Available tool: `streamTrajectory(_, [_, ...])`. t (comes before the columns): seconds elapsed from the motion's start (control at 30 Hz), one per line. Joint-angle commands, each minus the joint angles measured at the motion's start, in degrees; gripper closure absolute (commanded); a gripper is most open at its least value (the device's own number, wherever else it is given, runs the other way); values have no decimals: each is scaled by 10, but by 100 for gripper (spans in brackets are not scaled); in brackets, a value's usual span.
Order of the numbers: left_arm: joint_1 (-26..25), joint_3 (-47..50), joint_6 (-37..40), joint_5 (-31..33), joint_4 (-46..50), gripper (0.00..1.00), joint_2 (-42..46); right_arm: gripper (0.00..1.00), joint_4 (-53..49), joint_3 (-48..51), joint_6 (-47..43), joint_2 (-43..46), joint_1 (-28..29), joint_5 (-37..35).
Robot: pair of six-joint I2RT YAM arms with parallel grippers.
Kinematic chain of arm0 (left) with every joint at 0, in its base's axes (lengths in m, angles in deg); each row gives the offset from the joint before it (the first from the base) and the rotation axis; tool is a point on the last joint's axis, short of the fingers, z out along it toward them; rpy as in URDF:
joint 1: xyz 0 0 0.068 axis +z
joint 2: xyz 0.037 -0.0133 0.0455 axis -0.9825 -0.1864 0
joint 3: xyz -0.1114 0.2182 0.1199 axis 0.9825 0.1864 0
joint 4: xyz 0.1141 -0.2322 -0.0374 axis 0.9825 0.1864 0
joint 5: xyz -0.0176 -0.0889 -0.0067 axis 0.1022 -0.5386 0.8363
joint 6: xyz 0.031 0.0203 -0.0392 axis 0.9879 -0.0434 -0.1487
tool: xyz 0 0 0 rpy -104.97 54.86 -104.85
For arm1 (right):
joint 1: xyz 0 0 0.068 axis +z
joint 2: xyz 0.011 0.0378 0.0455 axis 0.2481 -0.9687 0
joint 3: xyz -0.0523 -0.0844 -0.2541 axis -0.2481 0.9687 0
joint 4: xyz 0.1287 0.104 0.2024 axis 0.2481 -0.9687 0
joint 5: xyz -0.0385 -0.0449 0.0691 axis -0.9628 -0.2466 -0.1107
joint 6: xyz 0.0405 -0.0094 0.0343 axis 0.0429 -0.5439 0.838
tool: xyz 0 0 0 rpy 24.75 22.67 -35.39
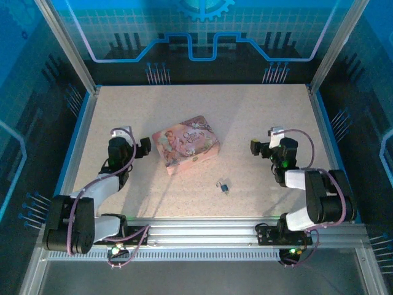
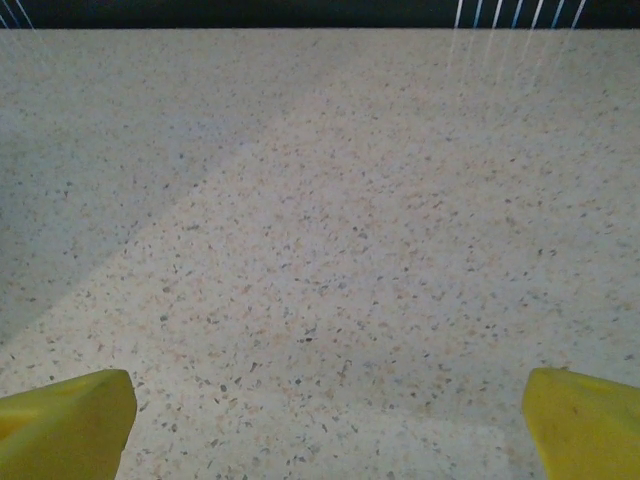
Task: Unlock a padlock with a key
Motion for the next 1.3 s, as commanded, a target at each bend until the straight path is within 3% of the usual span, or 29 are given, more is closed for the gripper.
streamTrajectory(0.0, [9, 15, 19, -20, -72, 1, -13, 0, 37, -11, -15, -12, -4, 6])
streamTrajectory(0.4, [18, 19, 40, -39, -174, 1, -82, 0, 3, -28, -29, -13, 17, -34])
streamTrajectory(0.7, [19, 69, 53, -45, -388, 1, -196, 0, 3, -28, -29, -13, 19, -36])
streamTrajectory(0.93, [30, 23, 35, -43, -281, 1, -185, 0, 3, -29, -28, -13, 18, -36])
streamTrajectory(1.27, [30, 23, 37, -43, -283, 1, -185, 0, -4, -33, -39, -14, 33, -53])
